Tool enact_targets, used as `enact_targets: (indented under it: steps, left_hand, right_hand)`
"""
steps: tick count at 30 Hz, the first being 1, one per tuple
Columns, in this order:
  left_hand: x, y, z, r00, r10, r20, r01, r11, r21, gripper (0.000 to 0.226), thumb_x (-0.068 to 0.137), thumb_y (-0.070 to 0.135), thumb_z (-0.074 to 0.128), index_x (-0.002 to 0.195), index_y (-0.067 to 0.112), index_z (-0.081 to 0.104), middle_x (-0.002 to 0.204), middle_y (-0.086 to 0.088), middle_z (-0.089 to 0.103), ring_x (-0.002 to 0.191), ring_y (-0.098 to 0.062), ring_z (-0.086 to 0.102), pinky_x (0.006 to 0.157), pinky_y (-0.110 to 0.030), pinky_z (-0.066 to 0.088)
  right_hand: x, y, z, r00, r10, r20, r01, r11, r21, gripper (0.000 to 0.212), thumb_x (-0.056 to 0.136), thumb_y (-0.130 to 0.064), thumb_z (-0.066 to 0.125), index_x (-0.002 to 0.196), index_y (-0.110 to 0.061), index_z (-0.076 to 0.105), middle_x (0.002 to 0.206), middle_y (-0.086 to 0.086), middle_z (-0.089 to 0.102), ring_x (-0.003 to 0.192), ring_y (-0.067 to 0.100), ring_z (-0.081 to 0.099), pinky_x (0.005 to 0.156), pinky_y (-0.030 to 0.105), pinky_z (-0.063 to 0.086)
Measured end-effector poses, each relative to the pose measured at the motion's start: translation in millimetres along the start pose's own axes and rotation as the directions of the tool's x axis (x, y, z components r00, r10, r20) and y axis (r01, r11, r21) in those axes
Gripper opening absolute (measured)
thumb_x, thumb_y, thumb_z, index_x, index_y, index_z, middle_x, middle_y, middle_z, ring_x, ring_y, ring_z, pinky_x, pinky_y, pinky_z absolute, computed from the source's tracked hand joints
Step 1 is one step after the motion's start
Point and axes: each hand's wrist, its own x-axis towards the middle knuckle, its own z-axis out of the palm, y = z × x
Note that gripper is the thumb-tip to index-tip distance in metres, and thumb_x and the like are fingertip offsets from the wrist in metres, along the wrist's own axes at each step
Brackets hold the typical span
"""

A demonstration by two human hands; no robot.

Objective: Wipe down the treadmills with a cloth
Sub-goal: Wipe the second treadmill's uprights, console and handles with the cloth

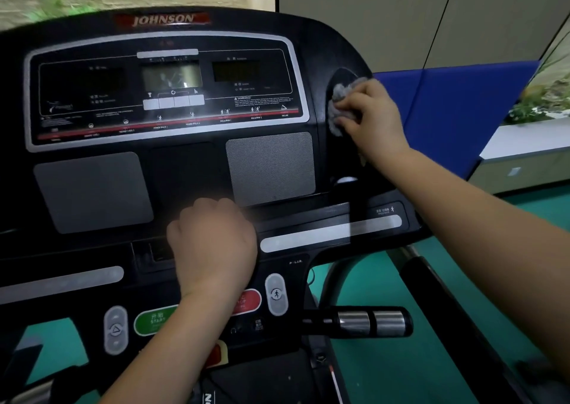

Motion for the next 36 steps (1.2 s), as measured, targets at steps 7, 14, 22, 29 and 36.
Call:
enact_targets:
  steps: [7, 14, 22, 29, 36]
  left_hand:
    - [0, 0, -1, 1.0, 0.001, 0.017, -0.001, 1.0, -0.002, 0.033, 0.086, 0.033, 0.033, 0.092, 0.019, 0.062, 0.098, -0.004, 0.054, 0.091, -0.027, 0.047, 0.086, -0.047, 0.034]
    - [1, 0, -1, 1.0, -0.002, 0.014, 0.002, 1.0, 0.001, 0.03, 0.086, 0.032, 0.036, 0.091, 0.019, 0.062, 0.097, -0.004, 0.055, 0.09, -0.027, 0.048, 0.084, -0.046, 0.034]
    - [0, 0, 0, 1.0, 0.01, 0.013, -0.01, 1.0, 0.005, 0.033, 0.085, 0.032, 0.034, 0.093, 0.018, 0.063, 0.098, -0.005, 0.055, 0.091, -0.029, 0.048, 0.085, -0.047, 0.034]
    - [0, 0, -2, 1.0, 0.015, 0.013, -0.015, 1.0, -0.008, 0.032, 0.087, 0.032, 0.033, 0.092, 0.017, 0.061, 0.098, -0.006, 0.054, 0.091, -0.03, 0.047, 0.086, -0.048, 0.035]
    - [-1, -1, -1, 1.0, 0.022, 0.01, -0.022, 1.0, -0.006, 0.033, 0.087, 0.032, 0.033, 0.092, 0.016, 0.061, 0.098, -0.006, 0.054, 0.09, -0.029, 0.047, 0.084, -0.047, 0.035]
  right_hand:
    - [-20, 1, -14, 0.999, 0.02, 0.034, -0.021, 0.999, 0.049, 0.022, 0.082, -0.012, 0.071, 0.103, -0.008, 0.071, 0.107, 0.012, 0.056, 0.097, 0.01, 0.048, 0.084, -0.002, 0.031]
    - [37, -15, -7, 0.999, 0.004, -0.04, 0.0, 0.997, 0.081, 0.017, 0.08, 0.001, 0.066, 0.097, 0.0, 0.066, 0.116, 0.014, 0.049, 0.102, 0.004, 0.044, 0.085, -0.005, 0.028]
    - [-17, 7, -25, 0.956, 0.045, 0.291, -0.057, 0.998, 0.032, 0.025, 0.078, -0.019, 0.077, 0.102, -0.017, 0.072, 0.109, 0.001, 0.058, 0.101, 0.009, 0.051, 0.084, 0.005, 0.033]
    - [-49, 11, -13, 0.856, 0.093, 0.509, -0.01, 0.986, -0.164, 0.03, 0.077, -0.025, 0.076, 0.105, -0.016, 0.068, 0.107, 0.005, 0.058, 0.099, 0.024, 0.056, 0.079, 0.025, 0.039]
    - [-46, 0, -13, 0.734, 0.222, 0.641, -0.092, 0.969, -0.23, 0.028, 0.093, -0.03, 0.058, 0.119, -0.02, 0.056, 0.098, -0.001, 0.052, 0.089, 0.016, 0.049, 0.076, 0.025, 0.037]
